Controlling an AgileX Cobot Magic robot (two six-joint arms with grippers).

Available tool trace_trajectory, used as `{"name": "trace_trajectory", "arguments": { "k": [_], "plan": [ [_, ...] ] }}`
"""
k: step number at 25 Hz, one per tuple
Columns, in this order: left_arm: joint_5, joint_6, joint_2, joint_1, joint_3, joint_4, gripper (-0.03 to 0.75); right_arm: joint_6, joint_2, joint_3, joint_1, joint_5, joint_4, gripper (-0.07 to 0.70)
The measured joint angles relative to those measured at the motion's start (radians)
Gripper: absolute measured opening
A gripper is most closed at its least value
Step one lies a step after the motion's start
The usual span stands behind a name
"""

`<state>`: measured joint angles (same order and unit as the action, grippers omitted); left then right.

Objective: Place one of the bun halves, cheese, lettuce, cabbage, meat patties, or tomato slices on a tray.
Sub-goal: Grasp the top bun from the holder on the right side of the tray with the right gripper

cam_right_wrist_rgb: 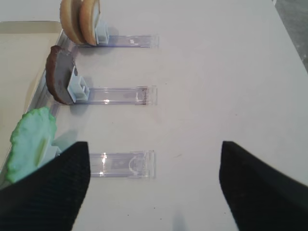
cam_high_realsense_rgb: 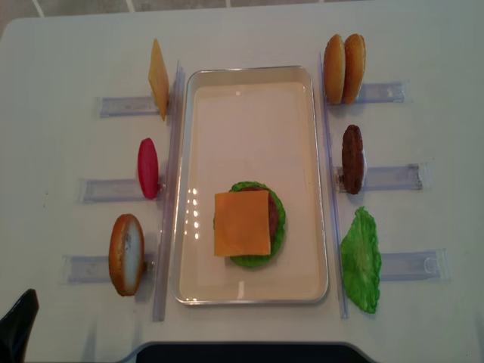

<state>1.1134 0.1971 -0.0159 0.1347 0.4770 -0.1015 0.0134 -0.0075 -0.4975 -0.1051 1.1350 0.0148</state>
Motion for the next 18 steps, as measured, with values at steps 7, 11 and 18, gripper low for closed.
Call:
{"name": "trace_trajectory", "arguments": {
  "k": [7,11,18],
  "plan": [
    [0.000,-0.001,0.000,0.000,0.000,0.000,0.639,0.000,0.000,0.000,0.000,0.000,0.000,0.555],
    [0.000,-0.002,0.000,0.000,0.000,0.001,0.639,0.000,0.000,0.000,0.000,0.000,-0.001,0.555],
    [0.000,-0.015,0.000,0.000,0.000,0.009,0.642,0.013,0.099,-0.024,0.000,0.015,-0.002,0.555]
  ]
}}
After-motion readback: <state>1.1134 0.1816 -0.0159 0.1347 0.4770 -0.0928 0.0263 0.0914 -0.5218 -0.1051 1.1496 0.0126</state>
